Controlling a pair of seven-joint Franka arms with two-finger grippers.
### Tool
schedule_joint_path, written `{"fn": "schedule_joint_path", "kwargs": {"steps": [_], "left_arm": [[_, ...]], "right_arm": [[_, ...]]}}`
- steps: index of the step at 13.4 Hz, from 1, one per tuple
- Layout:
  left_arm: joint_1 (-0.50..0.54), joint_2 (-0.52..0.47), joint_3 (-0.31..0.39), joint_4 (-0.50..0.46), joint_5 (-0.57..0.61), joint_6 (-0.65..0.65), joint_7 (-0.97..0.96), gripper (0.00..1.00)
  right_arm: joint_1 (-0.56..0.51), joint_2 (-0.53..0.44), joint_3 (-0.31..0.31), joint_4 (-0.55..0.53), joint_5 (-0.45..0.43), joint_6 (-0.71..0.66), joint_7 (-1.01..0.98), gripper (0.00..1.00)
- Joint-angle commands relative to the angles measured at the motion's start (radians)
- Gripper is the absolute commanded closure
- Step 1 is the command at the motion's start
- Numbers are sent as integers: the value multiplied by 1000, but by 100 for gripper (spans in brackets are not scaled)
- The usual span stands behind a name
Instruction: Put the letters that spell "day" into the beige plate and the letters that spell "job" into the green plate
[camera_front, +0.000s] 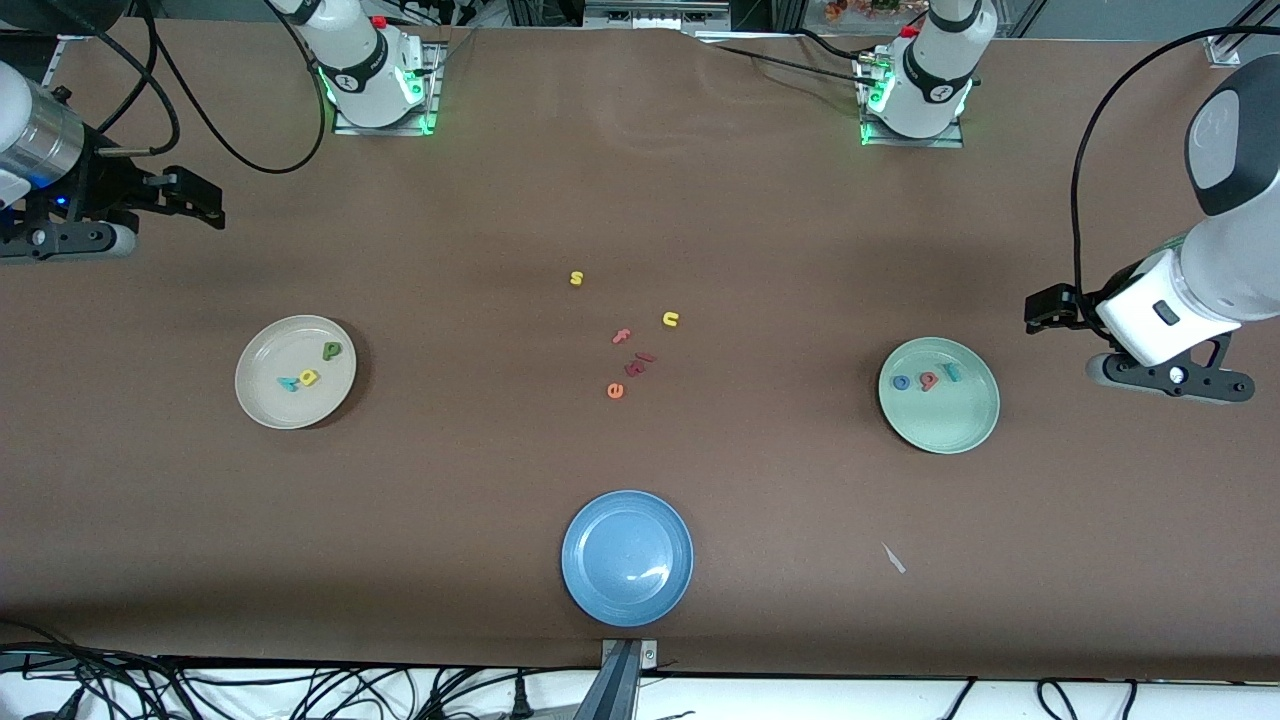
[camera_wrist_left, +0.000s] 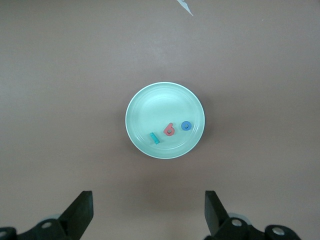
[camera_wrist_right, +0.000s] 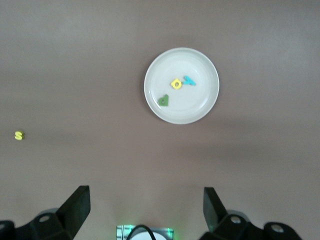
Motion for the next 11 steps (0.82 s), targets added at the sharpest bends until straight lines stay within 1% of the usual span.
{"fn": "schedule_joint_path", "kwargs": {"steps": [1,10,11], "left_arm": [[2,-16,8,-10,-19,12,15,1],[0,-19,8,-8,-18,11,-14,1],[0,-19,8,-8,-18,11,-14,1]], "right_arm": [[-12,5,-5,15,36,10,-5,0],[-9,30,-14,21,34,-2,-15,0],[-9,31,-23,21,34,-2,-15,0]]}}
